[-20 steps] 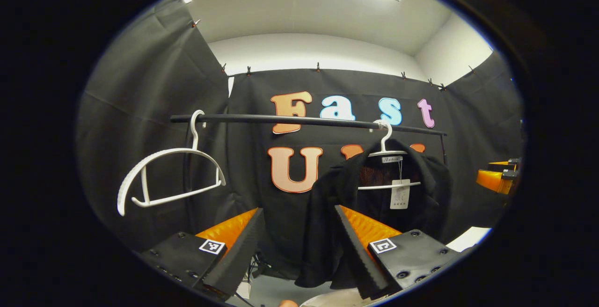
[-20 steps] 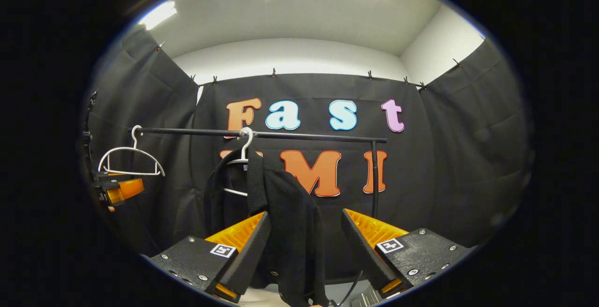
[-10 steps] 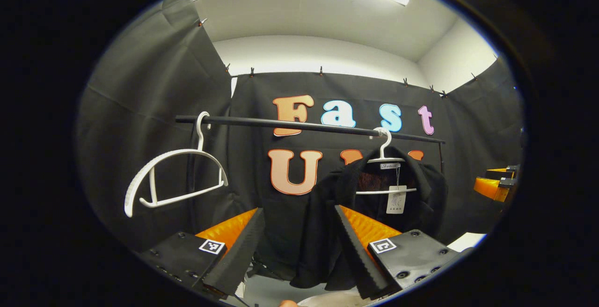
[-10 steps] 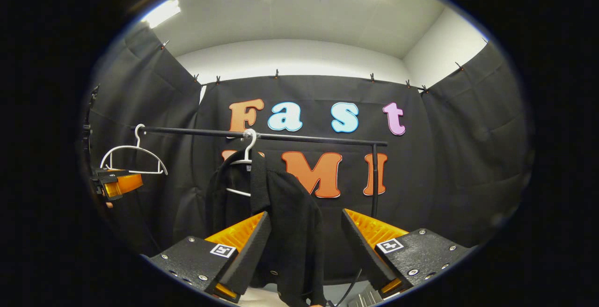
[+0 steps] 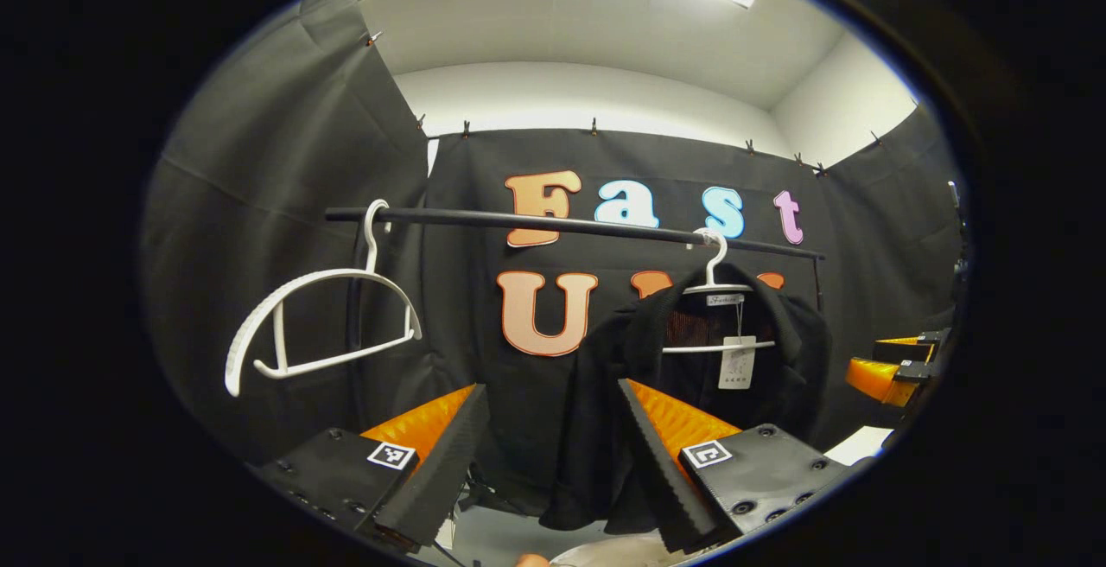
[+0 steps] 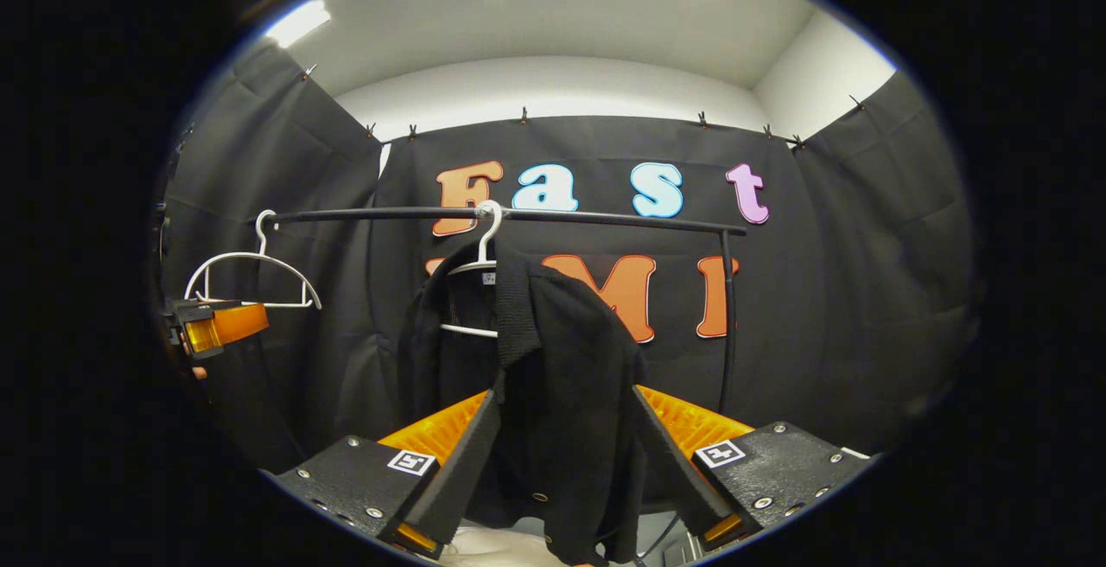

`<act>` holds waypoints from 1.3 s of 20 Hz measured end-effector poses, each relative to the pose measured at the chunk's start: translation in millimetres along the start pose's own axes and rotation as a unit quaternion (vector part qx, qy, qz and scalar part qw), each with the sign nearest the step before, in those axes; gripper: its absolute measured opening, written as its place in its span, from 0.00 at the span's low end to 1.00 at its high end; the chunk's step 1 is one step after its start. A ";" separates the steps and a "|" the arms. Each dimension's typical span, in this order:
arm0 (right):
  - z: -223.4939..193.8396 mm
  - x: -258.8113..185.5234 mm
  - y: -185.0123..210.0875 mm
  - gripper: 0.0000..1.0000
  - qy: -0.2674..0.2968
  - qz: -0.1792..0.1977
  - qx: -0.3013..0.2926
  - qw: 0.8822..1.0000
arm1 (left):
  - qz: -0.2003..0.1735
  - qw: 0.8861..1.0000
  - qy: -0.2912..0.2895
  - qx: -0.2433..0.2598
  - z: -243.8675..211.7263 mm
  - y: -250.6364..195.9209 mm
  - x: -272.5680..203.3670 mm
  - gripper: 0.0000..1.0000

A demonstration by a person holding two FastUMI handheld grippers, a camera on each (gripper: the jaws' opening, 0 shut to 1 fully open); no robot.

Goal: Grasp the clothes on the hanger with both hands and then place them into the laundry hamper below.

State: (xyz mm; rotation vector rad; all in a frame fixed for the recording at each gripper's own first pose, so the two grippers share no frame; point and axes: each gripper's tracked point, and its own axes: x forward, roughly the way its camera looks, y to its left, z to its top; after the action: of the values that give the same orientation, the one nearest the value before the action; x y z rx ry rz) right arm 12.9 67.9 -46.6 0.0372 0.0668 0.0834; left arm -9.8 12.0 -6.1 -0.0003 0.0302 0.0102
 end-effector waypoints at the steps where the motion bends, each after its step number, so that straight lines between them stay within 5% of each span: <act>1: -6.0 4.1 4.4 0.94 0.005 0.002 0.003 1.000 | 0.003 1.000 0.002 0.005 -2.1 2.3 1.2 0.98; 10: -42.6 49.8 32.2 0.94 0.037 0.007 0.013 0.999 | 0.010 1.000 0.010 0.017 -17.8 10.7 13.7 0.96; 25: -77.8 137.5 12.7 0.94 0.057 -0.016 0.034 0.998 | -0.004 1.000 0.030 0.010 -49.6 2.5 45.5 0.93; 26: -78.6 142.5 11.6 1.00 0.058 -0.014 0.038 0.997 | -0.005 0.999 0.030 0.011 -51.3 0.7 48.8 0.96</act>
State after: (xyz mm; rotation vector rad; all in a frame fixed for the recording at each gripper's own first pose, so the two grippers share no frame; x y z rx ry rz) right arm 148.3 94.2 -133.8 0.1083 0.1863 0.0551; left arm 37.4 13.1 -58.8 0.0210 0.0896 -0.0010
